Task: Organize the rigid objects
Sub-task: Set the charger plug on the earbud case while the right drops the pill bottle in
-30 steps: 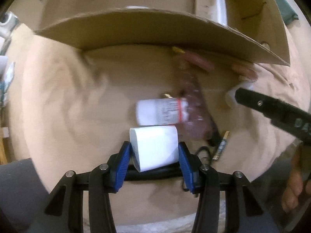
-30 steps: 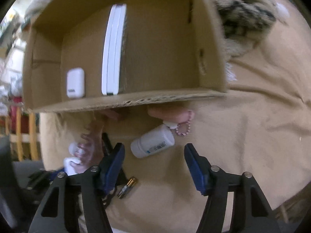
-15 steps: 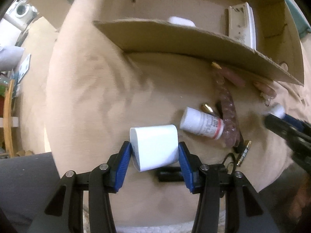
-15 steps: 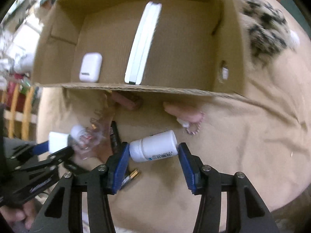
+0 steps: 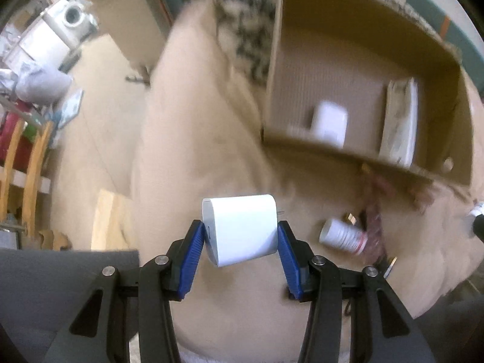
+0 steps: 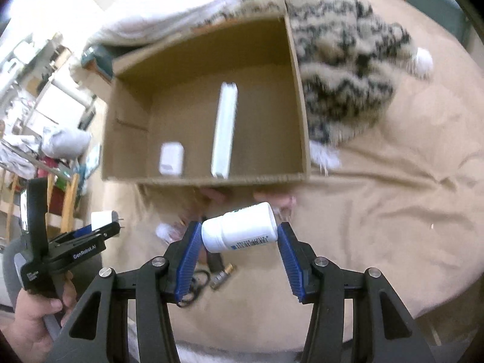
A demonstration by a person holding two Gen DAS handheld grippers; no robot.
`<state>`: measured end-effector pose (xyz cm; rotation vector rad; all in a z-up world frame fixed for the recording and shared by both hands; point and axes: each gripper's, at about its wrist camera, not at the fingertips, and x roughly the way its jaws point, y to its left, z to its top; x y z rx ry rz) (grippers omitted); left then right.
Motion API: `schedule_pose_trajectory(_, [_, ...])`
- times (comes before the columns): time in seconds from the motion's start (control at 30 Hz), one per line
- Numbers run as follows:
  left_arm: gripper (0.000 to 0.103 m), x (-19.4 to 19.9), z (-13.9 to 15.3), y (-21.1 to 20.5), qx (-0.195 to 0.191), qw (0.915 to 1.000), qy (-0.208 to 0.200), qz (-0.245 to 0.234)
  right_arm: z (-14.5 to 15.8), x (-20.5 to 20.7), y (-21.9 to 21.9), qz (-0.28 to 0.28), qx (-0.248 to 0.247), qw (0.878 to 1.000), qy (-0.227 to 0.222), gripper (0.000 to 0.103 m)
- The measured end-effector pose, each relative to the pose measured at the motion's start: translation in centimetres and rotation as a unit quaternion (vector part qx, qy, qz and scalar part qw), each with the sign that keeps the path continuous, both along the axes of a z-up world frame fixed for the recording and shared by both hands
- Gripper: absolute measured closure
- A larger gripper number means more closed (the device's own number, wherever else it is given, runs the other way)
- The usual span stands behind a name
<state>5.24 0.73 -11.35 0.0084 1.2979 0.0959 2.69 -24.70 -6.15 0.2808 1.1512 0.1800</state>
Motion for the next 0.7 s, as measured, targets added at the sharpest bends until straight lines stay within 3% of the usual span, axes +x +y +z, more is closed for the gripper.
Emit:
schedule_pose_trajectory(0.23, [0.058,2.8,7.3,1.6,0.012,0.9967,-0.08,-0.013,3.9,1.6,-0.7,-0.012,0.018,0.997,-0.068,0.049])
schedule_pose_trajectory(0.37, [0.058,4.2,9.9,0.0,0.007,0.9928,-0.117,-0.024,5.3,3.1,-1.1,-0.013,0.027,0.996,-0.086,0.049])
schedule_pose_trajectory(0.7, [0.058,8.9,11.3,-5.3,0.01,0.9861,-0.147,-0.077,5.7,8.8,-0.3,0.005,-0.012,0.995,-0.096,0.049])
